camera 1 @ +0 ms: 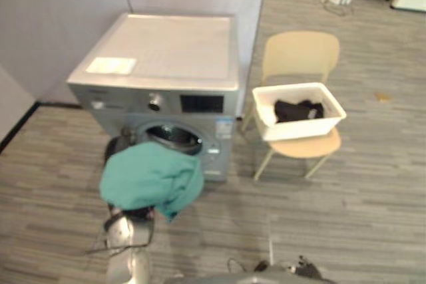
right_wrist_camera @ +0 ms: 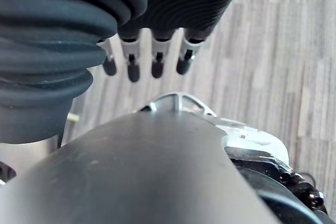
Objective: Pick up the laundry basket with both hands and put the clothes into the washing machine.
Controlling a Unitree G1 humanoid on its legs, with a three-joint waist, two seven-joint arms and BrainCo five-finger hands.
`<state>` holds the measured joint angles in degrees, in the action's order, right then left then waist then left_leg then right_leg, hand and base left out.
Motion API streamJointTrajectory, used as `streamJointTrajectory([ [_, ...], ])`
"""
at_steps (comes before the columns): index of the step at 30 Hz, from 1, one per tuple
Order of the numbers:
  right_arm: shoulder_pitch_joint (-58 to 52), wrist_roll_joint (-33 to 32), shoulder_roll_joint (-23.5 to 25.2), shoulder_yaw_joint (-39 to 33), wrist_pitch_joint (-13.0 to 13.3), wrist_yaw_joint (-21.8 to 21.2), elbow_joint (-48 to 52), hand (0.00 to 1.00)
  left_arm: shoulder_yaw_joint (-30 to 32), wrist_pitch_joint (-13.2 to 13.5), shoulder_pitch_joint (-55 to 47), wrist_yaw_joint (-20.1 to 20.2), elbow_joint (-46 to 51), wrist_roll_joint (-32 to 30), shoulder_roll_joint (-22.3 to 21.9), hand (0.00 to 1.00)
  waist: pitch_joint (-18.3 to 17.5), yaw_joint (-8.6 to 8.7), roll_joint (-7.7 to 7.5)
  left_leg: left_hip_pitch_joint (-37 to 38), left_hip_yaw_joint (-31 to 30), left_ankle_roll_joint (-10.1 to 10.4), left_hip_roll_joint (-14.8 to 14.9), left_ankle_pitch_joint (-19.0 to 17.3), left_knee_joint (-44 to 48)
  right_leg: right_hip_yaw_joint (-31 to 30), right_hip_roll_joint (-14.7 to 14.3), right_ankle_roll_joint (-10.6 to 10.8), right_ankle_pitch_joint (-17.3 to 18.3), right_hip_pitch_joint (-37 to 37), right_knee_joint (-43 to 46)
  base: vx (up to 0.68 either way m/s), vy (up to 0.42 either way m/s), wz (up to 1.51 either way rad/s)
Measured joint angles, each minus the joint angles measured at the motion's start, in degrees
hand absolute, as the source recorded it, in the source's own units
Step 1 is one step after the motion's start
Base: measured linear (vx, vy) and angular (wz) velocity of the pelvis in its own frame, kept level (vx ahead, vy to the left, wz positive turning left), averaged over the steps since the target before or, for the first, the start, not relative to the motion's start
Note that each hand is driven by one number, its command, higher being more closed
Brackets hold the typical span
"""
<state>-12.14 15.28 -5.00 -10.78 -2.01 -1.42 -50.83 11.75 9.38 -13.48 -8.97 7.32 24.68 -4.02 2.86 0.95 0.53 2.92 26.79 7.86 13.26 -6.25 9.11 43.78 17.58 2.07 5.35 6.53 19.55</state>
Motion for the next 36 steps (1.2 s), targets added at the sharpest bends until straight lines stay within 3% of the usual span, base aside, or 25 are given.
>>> streamJointTrajectory([
  [4,1.1,0.2,-1.1,0.0,0.4,0.2,-2.0,0.00,0.7,0.0,0.7,-0.4,-1.6,0.0,-0.1,1.00,0.0,-0.04,1.15,0.9,0.1,0.5,0.5,0.9,-1.5,-0.2,-2.5,-0.1,-1.6,-1.2,-3.8,0.04,-0.025,-0.09],
  [11,1.3,-1.8,-1.2,0.0,0.5,2.4,-2.1,0.00,4.0,0.0,0.6,-1.3,-3.6,-0.1,-0.2,1.00,0.2,-0.01,1.66,1.9,0.5,0.6,0.2,1.0,-2.3,-1.5,-5.5,0.2,-6.4,-3.2,-11.6,-0.05,0.043,-0.13],
  [27,0.9,-2.4,-1.4,0.0,1.6,1.2,-1.8,0.00,4.2,0.0,0.4,-1.2,-3.6,-0.6,-0.2,1.00,1.6,-0.19,1.89,2.7,-0.7,-0.3,-1.5,0.8,-4.9,-1.3,-5.5,0.3,-9.2,-4.4,-14.6,-0.09,0.032,0.02],
  [30,1.0,-2.4,-1.5,-0.1,1.6,1.2,-1.5,0.00,4.2,0.0,0.4,-1.2,-4.5,-0.6,-0.2,1.00,2.5,-0.45,1.72,3.9,0.2,-0.8,-2.0,0.4,-4.4,-2.7,-4.4,0.3,-9.0,-3.9,-12.5,-0.03,0.076,-0.21],
  [34,2.4,-3.0,-1.4,-1.6,1.7,1.5,-0.1,0.00,5.3,0.0,0.0,-1.4,-5.1,-0.6,-0.2,1.00,4.7,-0.61,0.79,5.7,5.5,-1.6,-4.2,-1.3,-2.7,-7.8,0.6,-0.8,-5.9,2.3,-2.2,-0.02,0.088,-0.61],
  [36,3.5,-4.2,-1.1,-3.3,1.6,2.3,0.3,0.00,6.2,0.0,-0.1,-1.4,-5.1,-0.6,-0.2,1.00,6.7,0.45,0.40,6.2,6.6,-1.7,-4.4,-3.8,0.5,-7.3,3.2,-1.6,-3.5,3.2,1.9,-0.07,0.050,-0.30],
])
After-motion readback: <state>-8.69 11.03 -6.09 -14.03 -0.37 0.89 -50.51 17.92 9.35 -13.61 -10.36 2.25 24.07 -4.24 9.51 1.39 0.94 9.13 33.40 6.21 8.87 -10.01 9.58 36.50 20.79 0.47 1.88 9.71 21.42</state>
